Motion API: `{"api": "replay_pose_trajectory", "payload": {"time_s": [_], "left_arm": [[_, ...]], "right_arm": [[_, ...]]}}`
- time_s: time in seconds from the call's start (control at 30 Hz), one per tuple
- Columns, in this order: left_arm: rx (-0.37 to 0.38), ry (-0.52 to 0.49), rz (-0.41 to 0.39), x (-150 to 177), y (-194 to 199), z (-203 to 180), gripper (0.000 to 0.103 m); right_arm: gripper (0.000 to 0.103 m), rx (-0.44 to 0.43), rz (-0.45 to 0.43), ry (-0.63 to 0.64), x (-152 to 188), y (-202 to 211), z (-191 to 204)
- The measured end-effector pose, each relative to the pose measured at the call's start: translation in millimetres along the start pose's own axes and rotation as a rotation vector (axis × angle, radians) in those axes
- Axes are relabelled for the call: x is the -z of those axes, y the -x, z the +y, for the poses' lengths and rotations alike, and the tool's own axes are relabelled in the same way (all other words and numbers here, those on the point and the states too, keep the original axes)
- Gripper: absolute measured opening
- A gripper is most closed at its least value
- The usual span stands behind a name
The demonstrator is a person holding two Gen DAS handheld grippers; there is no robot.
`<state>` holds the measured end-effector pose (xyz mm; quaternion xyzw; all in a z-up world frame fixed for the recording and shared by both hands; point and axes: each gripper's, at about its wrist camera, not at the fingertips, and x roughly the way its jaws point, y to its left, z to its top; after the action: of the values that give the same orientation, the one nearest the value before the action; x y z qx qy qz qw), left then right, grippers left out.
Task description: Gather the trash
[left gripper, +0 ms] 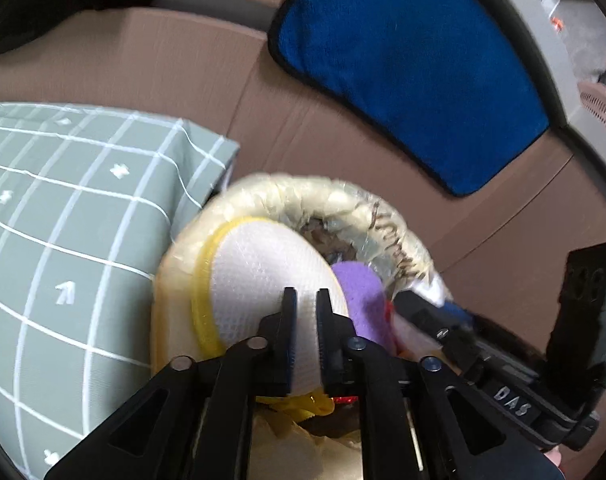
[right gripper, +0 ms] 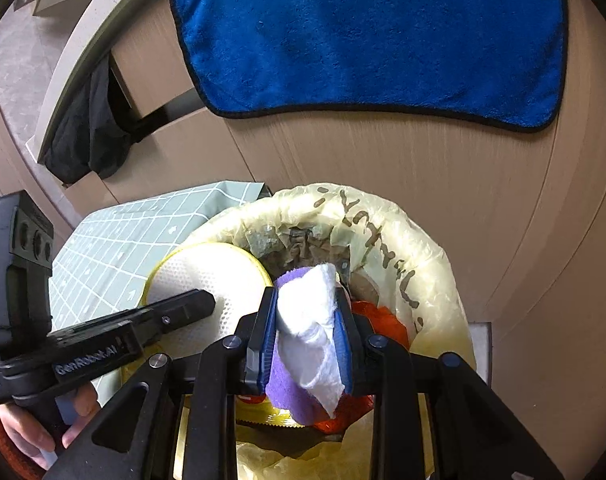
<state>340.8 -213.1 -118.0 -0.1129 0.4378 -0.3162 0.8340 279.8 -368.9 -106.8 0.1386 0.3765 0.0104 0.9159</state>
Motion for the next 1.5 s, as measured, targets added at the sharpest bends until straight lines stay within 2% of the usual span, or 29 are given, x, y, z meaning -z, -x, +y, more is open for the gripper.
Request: {"api": "replay_pose_trajectory", "payload": {"time_s": [0.07, 0.1, 0.13, 0.23, 0.3, 0.4, 0.5, 0.57, 0.7, 0.83, 0.93, 1.0, 1.13, 1.3, 1.5], "left_arm": [[-0.022, -0.01, -0.053, -0.9, 19.9, 0.1, 0.038], [-0.031, -0.011, -0.075, -0.7, 28.9, 0.4, 0.039], [-0.042, -0.011, -0.096, -0.2, 38.0, 1.1, 0.04], [-0.14, -0.014, -0.164, 8.1, 73.8, 4.0, 0.04], [-0.173, -0.023, -0.157, 16.7, 93.5, 7.3, 0.04], [-0.156, -0.033, -0.131, 37.7, 124.9, 12.9, 0.04], [-0.19, -0.058, -0.136, 65.5, 165.8, 11.9, 0.04], [-0.248, -0.104, -0.188, 82.1, 190.2, 0.6, 0.04], [-0.425, -0.214, -0.351, 123.2, 255.3, -27.2, 0.04], [-0.478, -0.238, -0.44, 153.9, 302.4, -38.8, 0.041], [-0.535, -0.236, -0.458, 173.0, 321.5, -38.7, 0.041], [-0.552, -0.223, -0.443, 184.4, 328.2, -34.1, 0.041], [-0.577, -0.153, -0.416, 197.1, 338.7, -20.9, 0.041], [-0.602, -0.125, -0.472, 207.4, 359.4, -19.2, 0.041], [-0.605, -0.118, -0.515, 215.5, 377.2, -19.9, 0.041]], "right_arm": [[0.042, 0.0, 0.005, 0.014, 0.1, 0.3, 3.0], [0.052, 0.009, 0.002, 0.025, 0.1, 1.6, 6.0], [0.055, 0.015, -0.006, 0.032, 1.0, 4.2, 7.6], [0.061, 0.048, -0.04, 0.057, 2.9, 14.5, 16.9], [0.062, 0.058, -0.057, 0.052, 6.4, 25.3, 21.6], [0.062, 0.008, -0.071, 0.039, 17.5, 48.7, 32.4], [0.062, 0.006, -0.122, 0.086, 36.8, 85.9, 57.8], [0.062, 0.014, -0.151, 0.125, 50.7, 109.1, 74.8], [0.062, 0.005, -0.198, 0.188, 83.0, 157.3, 109.2], [0.062, -0.015, -0.215, 0.207, 111.4, 190.9, 136.0], [0.062, -0.016, -0.233, 0.204, 128.7, 211.0, 151.1], [0.062, -0.041, -0.25, 0.209, 141.4, 222.5, 161.1], [0.062, -0.015, -0.279, 0.233, 160.7, 236.1, 179.5], [0.062, -0.019, -0.306, 0.265, 179.3, 249.3, 198.8], [0.062, -0.015, -0.323, 0.282, 184.2, 258.6, 209.3]]}}
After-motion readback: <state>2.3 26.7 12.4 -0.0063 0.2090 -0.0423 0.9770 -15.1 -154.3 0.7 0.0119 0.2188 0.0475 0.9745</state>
